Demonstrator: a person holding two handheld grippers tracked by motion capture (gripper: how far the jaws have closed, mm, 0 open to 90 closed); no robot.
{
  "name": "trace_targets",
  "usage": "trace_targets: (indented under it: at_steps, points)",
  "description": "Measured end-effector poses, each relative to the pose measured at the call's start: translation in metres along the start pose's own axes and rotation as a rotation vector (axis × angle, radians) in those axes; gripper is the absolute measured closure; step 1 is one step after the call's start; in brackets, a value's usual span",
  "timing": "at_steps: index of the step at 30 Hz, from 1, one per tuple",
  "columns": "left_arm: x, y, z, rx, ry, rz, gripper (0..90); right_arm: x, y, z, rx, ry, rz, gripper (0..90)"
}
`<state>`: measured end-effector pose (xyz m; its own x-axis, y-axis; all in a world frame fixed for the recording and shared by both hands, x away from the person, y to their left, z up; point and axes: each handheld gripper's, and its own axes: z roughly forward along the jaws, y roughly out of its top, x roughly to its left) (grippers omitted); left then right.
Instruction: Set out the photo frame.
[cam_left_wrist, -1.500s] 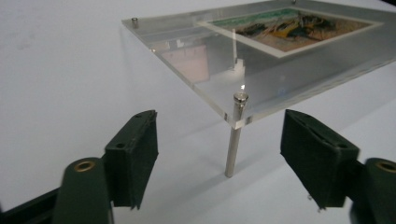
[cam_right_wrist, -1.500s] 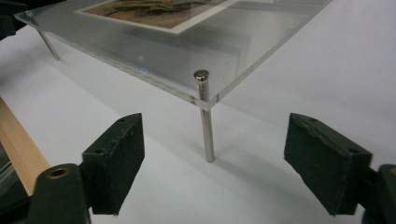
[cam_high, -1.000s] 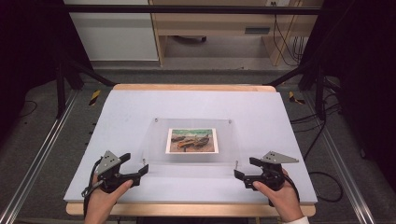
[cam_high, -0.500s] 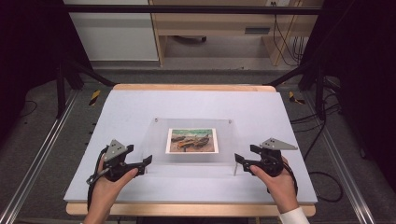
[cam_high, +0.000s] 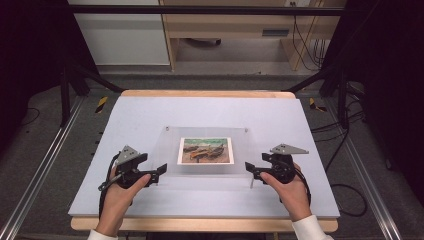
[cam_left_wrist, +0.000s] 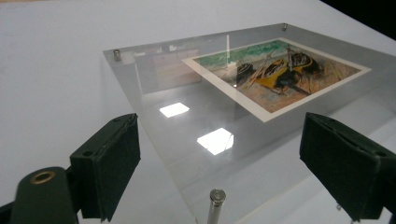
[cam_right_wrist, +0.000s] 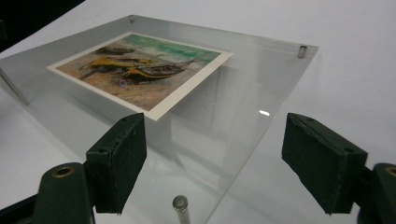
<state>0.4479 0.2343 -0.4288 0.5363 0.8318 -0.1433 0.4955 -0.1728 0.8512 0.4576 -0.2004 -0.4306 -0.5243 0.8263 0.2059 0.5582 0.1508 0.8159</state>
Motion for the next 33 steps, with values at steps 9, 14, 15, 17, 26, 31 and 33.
trace_targets:
  at_steps: [9,14,15,17,26,31,33]
  points:
    - [-0.006,-0.011,0.007,-0.004,0.019,-0.013,12.1,0.000,-0.007,0.002,0.005,0.007,0.029,28.4]
    - [-0.011,-0.011,0.011,0.001,0.009,-0.005,13.7,-0.001,-0.011,0.005,0.017,0.022,0.038,31.9]
    - [-0.011,-0.011,0.012,0.004,0.005,-0.007,13.7,-0.001,-0.011,0.005,0.017,0.022,0.038,31.9]
    - [-0.012,-0.012,0.013,-0.001,0.002,-0.012,16.1,-0.001,-0.012,0.006,0.025,0.038,0.061,33.2]
    - [-0.004,-0.009,0.011,-0.024,-0.001,-0.060,23.5,-0.003,-0.013,0.011,0.030,0.063,0.091,33.1]
    - [0.003,-0.010,0.011,-0.013,0.024,-0.103,23.9,-0.006,-0.015,0.012,0.029,0.082,0.122,32.5]
    - [0.006,-0.012,0.012,-0.004,0.016,-0.129,23.6,-0.006,-0.015,0.012,0.030,0.085,0.126,32.1]
